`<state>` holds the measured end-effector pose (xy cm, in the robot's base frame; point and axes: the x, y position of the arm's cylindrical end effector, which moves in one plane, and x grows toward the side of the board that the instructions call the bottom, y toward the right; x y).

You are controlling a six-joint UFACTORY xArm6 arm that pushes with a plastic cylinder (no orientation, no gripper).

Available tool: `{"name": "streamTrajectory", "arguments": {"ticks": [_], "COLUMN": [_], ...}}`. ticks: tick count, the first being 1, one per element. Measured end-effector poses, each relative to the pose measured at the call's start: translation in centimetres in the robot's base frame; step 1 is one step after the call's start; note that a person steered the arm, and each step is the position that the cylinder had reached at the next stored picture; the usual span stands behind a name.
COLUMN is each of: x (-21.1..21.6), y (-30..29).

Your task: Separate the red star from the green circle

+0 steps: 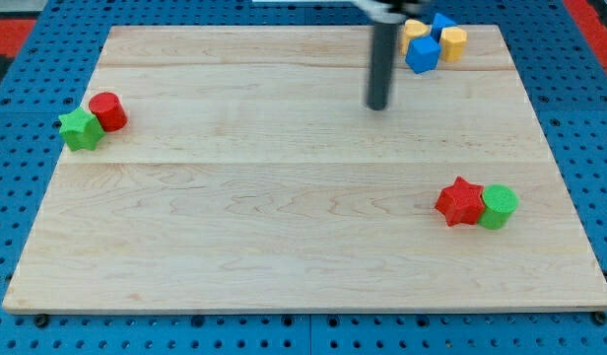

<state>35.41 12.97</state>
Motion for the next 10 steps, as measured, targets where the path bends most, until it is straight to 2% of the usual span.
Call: {"name": "streamTrajectory", "arguments": {"ticks": [1,2,3,4,7,10], "x": [3.2,9.0,14.6,16.0,15.6,14.6], "y": [9.7,16.5,19.4,19.2,8.3,-6.8]}}
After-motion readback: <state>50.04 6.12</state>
